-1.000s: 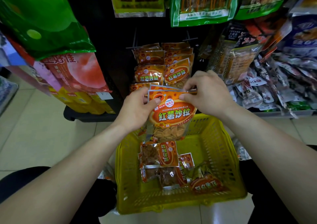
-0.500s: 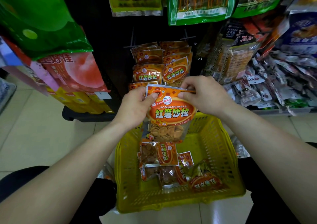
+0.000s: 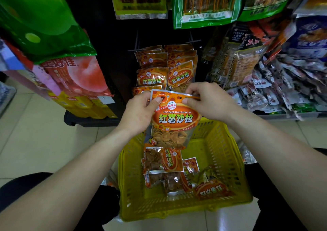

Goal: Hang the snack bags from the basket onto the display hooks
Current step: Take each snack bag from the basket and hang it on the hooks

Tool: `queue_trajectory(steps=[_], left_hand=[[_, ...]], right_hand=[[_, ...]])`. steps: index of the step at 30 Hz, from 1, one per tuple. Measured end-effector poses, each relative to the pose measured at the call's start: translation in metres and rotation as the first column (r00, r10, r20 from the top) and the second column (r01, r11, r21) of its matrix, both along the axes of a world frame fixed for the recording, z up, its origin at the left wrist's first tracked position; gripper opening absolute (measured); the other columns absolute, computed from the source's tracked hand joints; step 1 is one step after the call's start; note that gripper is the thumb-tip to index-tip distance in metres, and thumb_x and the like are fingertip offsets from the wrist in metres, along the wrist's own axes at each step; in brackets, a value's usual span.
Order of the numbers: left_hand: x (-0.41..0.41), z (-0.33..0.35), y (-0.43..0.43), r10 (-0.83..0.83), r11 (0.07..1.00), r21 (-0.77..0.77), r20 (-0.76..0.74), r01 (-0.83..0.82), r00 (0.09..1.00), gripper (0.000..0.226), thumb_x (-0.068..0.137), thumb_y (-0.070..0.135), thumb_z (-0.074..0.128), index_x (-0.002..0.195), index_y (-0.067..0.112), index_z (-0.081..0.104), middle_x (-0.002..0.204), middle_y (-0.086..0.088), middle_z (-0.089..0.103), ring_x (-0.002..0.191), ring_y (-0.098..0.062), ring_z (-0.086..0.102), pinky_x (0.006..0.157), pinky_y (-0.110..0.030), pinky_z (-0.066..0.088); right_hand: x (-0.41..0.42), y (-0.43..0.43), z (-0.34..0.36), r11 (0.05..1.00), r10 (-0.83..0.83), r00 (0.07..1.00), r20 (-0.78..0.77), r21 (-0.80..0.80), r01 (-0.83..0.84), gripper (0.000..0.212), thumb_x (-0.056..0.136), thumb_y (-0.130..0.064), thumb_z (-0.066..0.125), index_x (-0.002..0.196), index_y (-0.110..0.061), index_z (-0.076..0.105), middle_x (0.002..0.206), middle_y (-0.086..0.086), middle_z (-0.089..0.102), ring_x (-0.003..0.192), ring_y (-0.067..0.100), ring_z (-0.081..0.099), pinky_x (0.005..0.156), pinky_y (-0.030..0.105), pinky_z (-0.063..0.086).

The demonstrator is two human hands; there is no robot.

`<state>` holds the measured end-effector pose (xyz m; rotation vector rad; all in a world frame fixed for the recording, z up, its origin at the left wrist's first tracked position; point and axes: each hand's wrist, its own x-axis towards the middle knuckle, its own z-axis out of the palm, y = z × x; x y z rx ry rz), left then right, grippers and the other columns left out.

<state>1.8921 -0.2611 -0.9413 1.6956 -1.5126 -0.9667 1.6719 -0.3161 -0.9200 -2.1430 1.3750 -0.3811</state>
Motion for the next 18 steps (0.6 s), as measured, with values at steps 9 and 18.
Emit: queue_trajectory(steps=[9, 18], left_hand=[[-0.003, -0.002, 0.002, -0.025, 0.998, -0.064, -0.045, 0.022, 0.999, 0.027, 0.099, 0.041, 0.055, 0.114, 0.022, 0.067, 0.104, 0.008, 0.074, 0.092, -0.003, 0.071, 0.077, -0.025, 0.06], [0.018, -0.005, -0.015, 0.076, 0.997, -0.031, 0.022, -0.075, 0.997, 0.009, 0.095, 0.043, 0.062, 0.104, 0.044, 0.062, 0.102, 0.018, 0.068, 0.094, 0.007, 0.061, 0.072, -0.009, 0.041]], right_hand=[[0.011, 0.004, 0.003, 0.994, 0.107, 0.985, -0.134, 0.033, -0.104, 0.015, 0.088, -0.043, 0.068, 0.083, -0.036, 0.057, 0.09, -0.012, 0.065, 0.092, 0.016, 0.065, 0.073, 0.034, 0.053], [-0.006, -0.031, 0.022, 0.944, -0.134, 0.928, -0.347, -0.329, 0.013, 0.027, 0.093, -0.042, 0.059, 0.12, -0.036, 0.063, 0.11, 0.007, 0.07, 0.105, 0.035, 0.062, 0.072, 0.04, 0.047]])
